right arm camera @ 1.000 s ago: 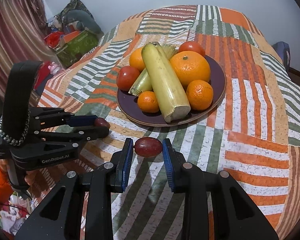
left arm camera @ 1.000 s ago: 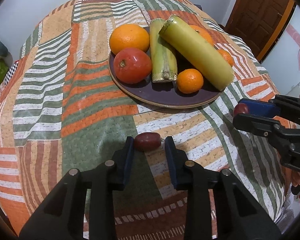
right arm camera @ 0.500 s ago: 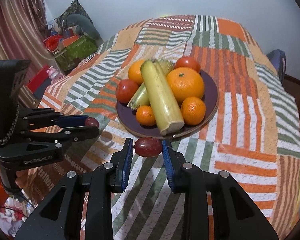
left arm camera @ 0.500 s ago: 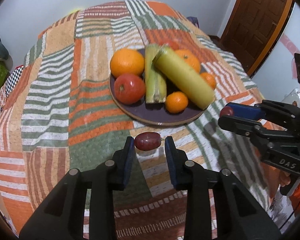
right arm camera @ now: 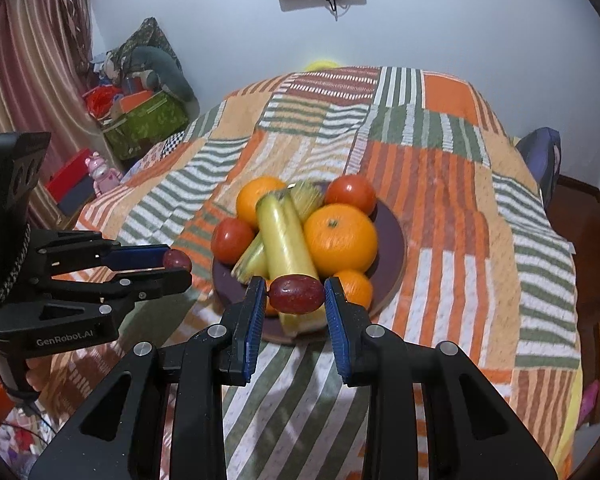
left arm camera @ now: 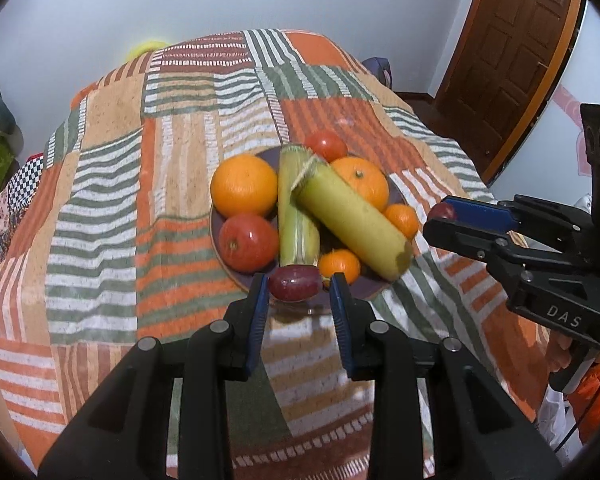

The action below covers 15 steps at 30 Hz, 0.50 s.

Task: Organize fruits
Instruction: 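Lower the right tool's dark red fruit onto the plate while the left tool places its fruit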

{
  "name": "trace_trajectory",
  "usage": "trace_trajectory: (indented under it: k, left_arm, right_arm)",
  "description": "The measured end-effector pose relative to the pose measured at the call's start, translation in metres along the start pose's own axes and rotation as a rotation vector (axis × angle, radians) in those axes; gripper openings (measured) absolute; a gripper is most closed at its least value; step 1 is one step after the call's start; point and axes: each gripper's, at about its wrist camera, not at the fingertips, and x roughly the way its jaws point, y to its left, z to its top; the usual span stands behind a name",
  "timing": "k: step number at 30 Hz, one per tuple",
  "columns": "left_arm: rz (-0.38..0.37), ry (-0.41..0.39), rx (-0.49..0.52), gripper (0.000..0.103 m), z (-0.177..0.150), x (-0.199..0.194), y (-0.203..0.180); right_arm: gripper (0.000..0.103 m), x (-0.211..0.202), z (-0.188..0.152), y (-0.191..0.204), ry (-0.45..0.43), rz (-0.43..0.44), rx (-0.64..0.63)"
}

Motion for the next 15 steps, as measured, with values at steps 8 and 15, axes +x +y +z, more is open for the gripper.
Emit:
trace_trajectory:
  k: [8, 15]
  left_arm:
    - [-0.024, 0.015, -0.038, 0.031, 0.023, 0.02, 0.012]
    - [0.016, 0.011, -0.043, 0.031, 0.038, 0.041, 0.022]
  right_arm:
    - [0.027, 0.014, 0.013, -0.007, -0.015, -0.014, -0.002]
    - [0.027, 0.027, 0.015, -0.015, 0.0, -0.016, 0.003]
